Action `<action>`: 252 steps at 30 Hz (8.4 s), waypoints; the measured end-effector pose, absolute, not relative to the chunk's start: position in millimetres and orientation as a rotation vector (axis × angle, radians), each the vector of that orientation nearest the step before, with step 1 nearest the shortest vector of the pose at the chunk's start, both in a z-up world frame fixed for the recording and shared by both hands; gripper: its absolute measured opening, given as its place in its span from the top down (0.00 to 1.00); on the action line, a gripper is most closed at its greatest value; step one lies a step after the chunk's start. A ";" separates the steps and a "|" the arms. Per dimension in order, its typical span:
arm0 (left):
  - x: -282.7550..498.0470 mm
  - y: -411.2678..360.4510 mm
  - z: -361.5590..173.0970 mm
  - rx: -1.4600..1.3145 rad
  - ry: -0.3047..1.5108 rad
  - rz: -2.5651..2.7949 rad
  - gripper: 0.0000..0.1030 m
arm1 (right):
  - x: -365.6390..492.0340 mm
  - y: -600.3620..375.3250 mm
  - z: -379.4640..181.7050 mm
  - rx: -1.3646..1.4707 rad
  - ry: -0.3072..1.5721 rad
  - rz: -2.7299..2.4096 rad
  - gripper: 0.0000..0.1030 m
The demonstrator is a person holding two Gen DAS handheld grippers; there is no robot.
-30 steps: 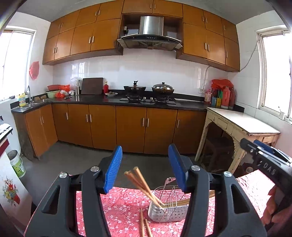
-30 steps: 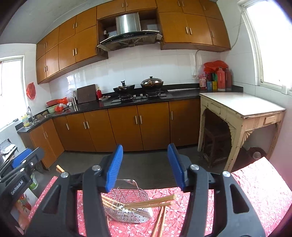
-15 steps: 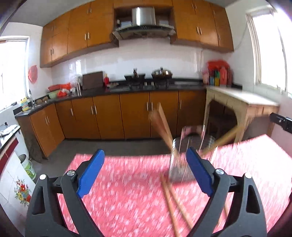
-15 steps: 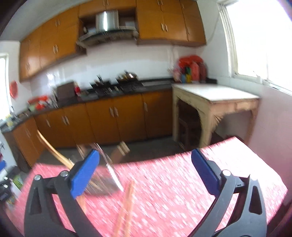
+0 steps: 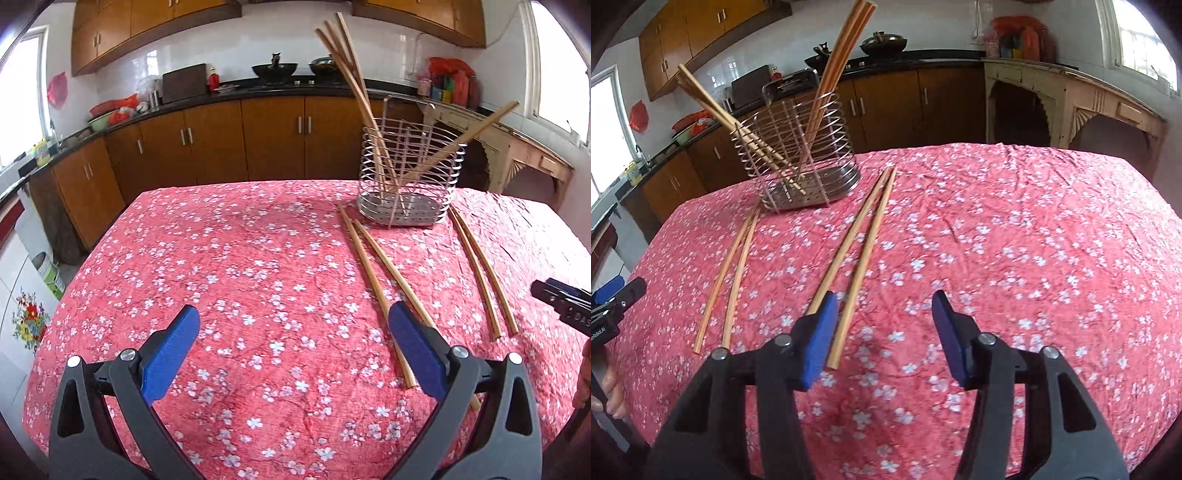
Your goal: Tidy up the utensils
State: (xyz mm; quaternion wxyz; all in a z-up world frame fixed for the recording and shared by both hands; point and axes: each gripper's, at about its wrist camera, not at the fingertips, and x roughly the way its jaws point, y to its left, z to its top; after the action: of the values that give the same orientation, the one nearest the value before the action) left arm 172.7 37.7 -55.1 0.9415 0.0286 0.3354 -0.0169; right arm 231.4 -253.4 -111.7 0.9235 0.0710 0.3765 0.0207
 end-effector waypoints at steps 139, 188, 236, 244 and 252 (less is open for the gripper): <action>282.3 -26.7 187.1 -0.150 0.273 -0.087 0.93 | 346.7 -228.3 176.0 0.105 0.441 0.186 0.93; 228.4 7.7 156.4 -0.044 0.336 0.049 0.38 | 292.3 -263.2 130.3 0.149 0.465 -0.049 0.43; 206.1 -55.4 -98.0 0.030 0.918 -0.105 0.54 | 274.7 -303.1 -134.3 0.196 0.880 -0.185 0.92; 227.1 -32.6 -100.6 0.060 0.916 -0.022 0.93 | 284.2 -283.0 -135.7 0.140 0.876 -0.063 0.92; 265.5 39.6 -101.4 0.009 0.906 0.028 0.93 | 301.3 -276.1 -134.7 0.138 0.873 -0.073 0.91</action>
State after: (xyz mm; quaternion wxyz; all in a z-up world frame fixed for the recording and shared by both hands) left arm 265.5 39.6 -101.4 0.8990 0.0044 0.4377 0.0135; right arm 301.3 -276.1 -134.7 0.9033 0.0666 0.4222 -0.0354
